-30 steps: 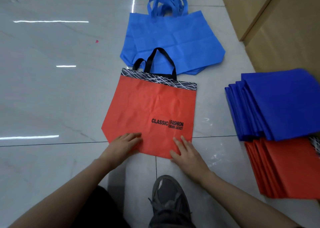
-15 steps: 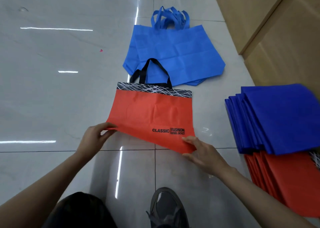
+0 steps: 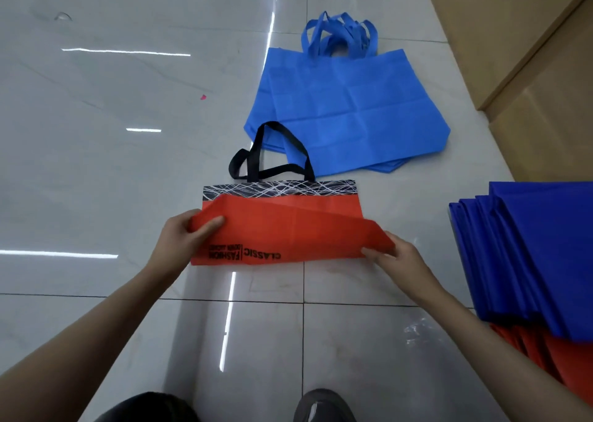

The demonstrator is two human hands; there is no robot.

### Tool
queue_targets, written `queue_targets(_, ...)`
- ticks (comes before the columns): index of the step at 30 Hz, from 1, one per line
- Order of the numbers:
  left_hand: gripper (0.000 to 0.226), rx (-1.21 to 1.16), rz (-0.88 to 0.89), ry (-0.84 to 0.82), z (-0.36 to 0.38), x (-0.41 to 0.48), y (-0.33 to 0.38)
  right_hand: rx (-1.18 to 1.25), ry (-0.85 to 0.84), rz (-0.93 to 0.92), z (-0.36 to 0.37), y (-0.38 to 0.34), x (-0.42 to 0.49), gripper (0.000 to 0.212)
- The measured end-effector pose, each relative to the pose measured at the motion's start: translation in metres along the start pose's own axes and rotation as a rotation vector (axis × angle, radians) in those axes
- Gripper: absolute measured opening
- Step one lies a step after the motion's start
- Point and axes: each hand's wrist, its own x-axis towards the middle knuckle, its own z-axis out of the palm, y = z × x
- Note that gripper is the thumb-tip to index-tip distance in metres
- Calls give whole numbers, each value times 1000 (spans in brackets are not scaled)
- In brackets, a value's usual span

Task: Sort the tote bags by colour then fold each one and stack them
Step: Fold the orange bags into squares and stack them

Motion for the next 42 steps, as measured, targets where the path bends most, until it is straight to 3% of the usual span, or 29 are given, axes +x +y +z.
queue_targets(3,27,-152,-93,108,3,6,-1,119,225,98,14,4,23,4)
queue_targets(6,38,-191,-168,92,4,5,-12,-5,392,160,27,12,45,27)
queue_targets(10,37,3,-213,78,10,9,-33,-472,521,283,44,13,65,41)
queue_targets(14,40,453,-189,188,23,11,-40,-735,577,401,55,9,67,43)
queue_targets(16,42,613,-170,221,32,9,-42,-835,673,329,62,12,66,42)
queue_targets(18,44,682,-166,253,38,7,-44,-868,761,73,75,12,67,48)
queue_targets(20,44,697,-171,270,41,4,-45,-837,662,-237,100,3,68,48)
queue_targets(22,46,706,-169,275,44,1,-44,-837,392,-428,135,-11,71,47)
queue_targets(25,48,748,-144,296,47,-3,-41,-982,2,-437,173,-17,78,50)
queue_targets(27,50,789,-110,306,47,-3,-40,-1050,-99,-351,173,-7,84,56)
queue_targets(31,51,828,-139,270,47,-2,-39,-1089,54,-153,126,15,96,63)
queue_targets(34,54,836,-130,324,48,-3,-42,-1127,103,-121,97,21,99,62)
queue_targets(37,52,984,127,369,58,0,-40,-1134,109,-139,98,24,98,60)
queue_targets(40,44,977,467,90,94,14,-24,-1126,132,-149,98,26,100,58)
queue_targets(42,45,949,488,-105,120,22,-20,-1112,150,-163,98,26,100,56)
